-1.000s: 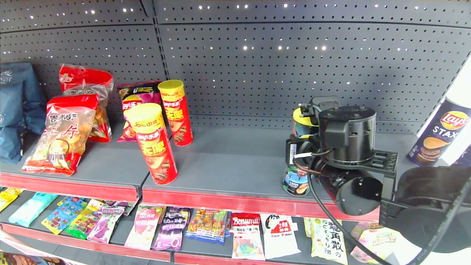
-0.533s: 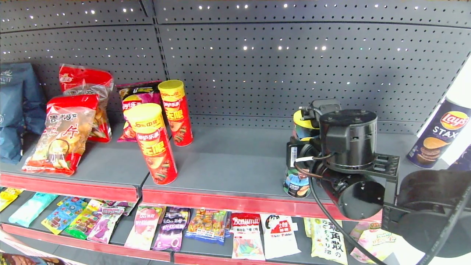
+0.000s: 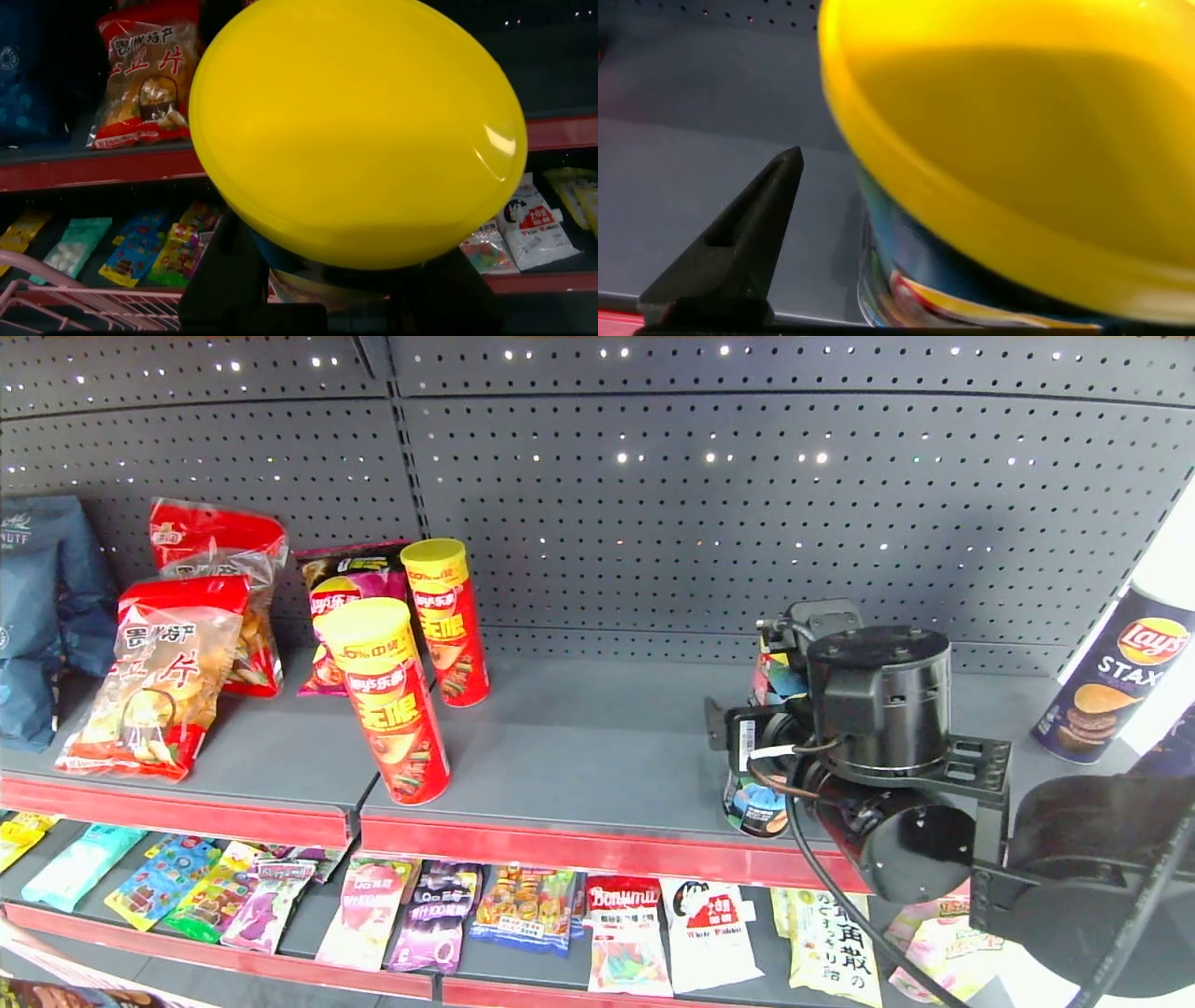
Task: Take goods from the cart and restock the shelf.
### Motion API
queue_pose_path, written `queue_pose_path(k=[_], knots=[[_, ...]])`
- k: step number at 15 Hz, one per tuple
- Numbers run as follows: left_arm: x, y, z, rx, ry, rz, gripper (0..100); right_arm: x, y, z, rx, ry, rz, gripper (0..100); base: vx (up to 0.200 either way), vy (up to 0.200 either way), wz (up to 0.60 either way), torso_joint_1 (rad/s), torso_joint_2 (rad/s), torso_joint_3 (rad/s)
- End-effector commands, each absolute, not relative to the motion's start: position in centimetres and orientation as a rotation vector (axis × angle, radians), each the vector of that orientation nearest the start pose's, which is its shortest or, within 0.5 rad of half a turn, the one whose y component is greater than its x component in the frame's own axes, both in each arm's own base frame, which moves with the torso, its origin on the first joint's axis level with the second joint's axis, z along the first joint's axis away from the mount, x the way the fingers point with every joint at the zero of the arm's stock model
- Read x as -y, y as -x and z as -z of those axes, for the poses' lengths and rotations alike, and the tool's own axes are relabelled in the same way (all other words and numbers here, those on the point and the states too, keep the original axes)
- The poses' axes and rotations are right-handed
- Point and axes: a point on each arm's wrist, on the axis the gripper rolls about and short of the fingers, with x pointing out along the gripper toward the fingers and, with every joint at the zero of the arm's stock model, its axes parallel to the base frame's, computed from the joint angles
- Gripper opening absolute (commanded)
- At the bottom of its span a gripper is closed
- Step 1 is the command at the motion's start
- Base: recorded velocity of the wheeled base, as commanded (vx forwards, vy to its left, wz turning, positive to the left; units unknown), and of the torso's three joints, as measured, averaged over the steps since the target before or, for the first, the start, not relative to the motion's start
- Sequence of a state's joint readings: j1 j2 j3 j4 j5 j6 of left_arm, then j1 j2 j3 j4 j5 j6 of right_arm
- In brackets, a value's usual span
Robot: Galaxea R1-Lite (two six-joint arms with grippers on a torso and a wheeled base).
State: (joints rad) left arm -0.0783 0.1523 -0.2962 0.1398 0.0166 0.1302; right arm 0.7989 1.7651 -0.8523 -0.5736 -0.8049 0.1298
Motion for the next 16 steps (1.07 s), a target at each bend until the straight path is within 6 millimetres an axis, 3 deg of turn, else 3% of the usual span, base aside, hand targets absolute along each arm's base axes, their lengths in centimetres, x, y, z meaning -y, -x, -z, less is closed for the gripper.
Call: queue_pose_path(k=[1, 8, 16], knots=[[-0.3, 3.2, -14.5, 0.007, -0.130, 0.061, 0, -21.4, -23.0, -17.1, -0.232, 0.112, 0.020, 100, 0.000, 0.000, 0.00, 0.000, 0.00, 0.000], [-0.3, 3.1, -14.3, 0.000, -0.131, 0.065, 0, -19.8, -19.9, -18.1, -0.218, 0.083, -0.019, 100, 0.000, 0.000, 0.00, 0.000, 0.00, 0.000], [-0.3, 3.1, -14.4, 0.001, -0.130, 0.063, 0, -16.5, -12.7, -17.7, -0.215, 0.080, -0.180, 100, 0.000, 0.000, 0.00, 0.000, 0.00, 0.000]])
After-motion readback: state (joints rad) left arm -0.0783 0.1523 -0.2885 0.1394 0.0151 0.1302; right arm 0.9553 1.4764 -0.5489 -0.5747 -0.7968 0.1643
